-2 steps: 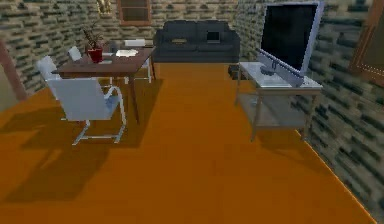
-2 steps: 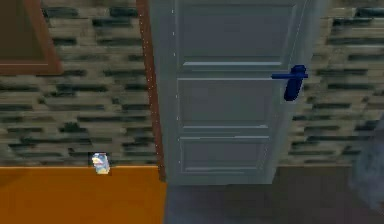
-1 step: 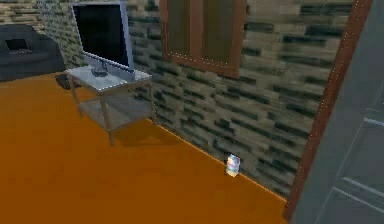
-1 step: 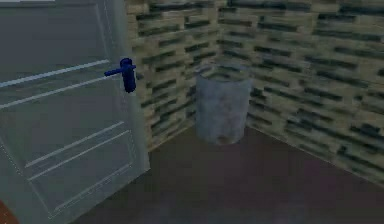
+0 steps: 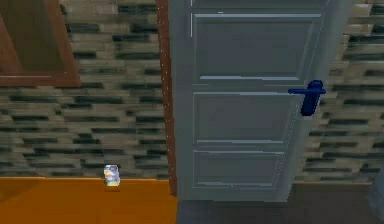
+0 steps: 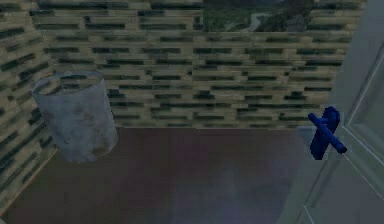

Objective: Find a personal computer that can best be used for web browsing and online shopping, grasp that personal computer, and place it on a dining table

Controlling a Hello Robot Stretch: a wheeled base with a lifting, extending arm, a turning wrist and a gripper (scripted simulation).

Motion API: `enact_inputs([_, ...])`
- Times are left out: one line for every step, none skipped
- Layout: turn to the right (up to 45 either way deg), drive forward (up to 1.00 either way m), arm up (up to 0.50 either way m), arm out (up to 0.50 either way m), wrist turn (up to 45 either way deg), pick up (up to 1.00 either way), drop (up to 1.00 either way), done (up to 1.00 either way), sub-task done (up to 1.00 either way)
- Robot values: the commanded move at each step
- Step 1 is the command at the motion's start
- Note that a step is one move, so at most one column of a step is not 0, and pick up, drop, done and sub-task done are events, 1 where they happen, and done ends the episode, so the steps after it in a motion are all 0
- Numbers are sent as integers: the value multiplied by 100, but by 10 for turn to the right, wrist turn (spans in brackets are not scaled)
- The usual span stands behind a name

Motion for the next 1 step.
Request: enact_inputs([0, 5, 0, 0, 0, 0, 0, 0, 0])
